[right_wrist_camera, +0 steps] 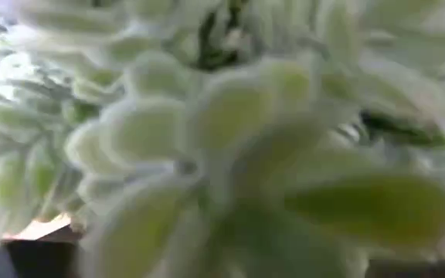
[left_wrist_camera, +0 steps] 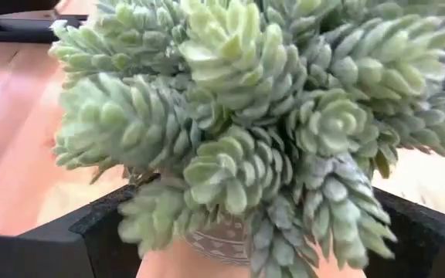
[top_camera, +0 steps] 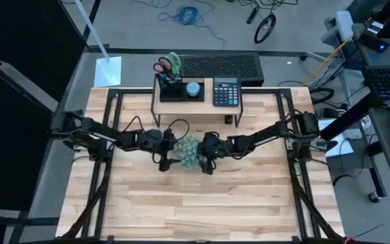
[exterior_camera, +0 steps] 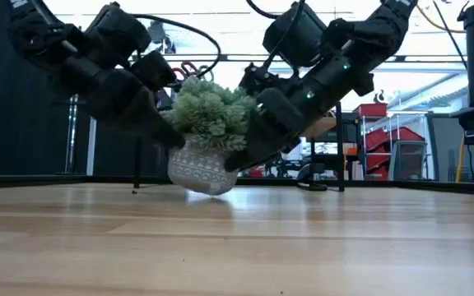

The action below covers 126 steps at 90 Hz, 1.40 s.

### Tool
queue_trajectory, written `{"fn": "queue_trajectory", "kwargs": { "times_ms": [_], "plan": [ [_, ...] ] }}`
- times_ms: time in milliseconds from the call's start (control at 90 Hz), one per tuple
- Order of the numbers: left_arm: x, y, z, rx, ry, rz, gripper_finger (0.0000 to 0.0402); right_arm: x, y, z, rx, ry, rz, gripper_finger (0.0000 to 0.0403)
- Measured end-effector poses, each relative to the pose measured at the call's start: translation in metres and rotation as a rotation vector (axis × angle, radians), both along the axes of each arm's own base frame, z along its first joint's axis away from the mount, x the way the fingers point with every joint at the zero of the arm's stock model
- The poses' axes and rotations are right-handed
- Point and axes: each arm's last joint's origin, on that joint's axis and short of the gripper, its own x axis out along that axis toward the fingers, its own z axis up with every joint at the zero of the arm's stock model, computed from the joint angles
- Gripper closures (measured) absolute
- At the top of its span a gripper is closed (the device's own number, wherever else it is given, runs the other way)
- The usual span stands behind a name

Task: Pick and place office supplies into organizer
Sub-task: Move the green plant to the bottom right of the table

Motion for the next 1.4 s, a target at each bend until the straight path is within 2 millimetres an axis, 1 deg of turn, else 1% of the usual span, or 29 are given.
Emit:
{"fn": "queue_trajectory", "kwargs": {
  "times_ms": [200,344,589,756,878,978,1111,1400],
  "plan": [
    [0.015,-0.007,-0.003,0.017,0.011,-0.029,0.0045,-0.005,0.01,-0.002,0.03,0.052,-0.015,0.0083],
    [0.023,-0.011,0.0,0.019,0.007,-0.047,0.0045,-0.009,0.018,0.001,0.054,0.081,-0.016,0.0083],
    [0.03,-0.012,0.007,0.05,-0.024,-0.066,0.0045,-0.024,0.029,0.025,-0.004,0.11,-0.039,0.0083],
    [0.041,-0.015,-0.005,0.048,0.03,-0.074,0.0046,-0.032,0.033,0.034,-0.006,0.132,-0.05,0.0083],
    [0.057,-0.02,-0.007,0.049,0.031,-0.088,0.0045,-0.036,0.037,0.031,-0.003,0.183,-0.053,0.0083],
    [0.065,-0.024,-0.007,0.06,0.024,-0.107,0.0045,-0.04,0.042,0.028,0.007,0.215,-0.057,0.0083],
    [0.074,-0.026,-0.004,0.069,0.002,-0.12,0.0045,-0.045,0.05,0.026,-0.011,0.248,-0.078,0.0083],
    [0.091,-0.03,-0.006,0.053,-0.011,-0.158,0.0045,-0.055,0.067,0.024,-0.023,0.288,-0.13,0.0083]
  ]
}}
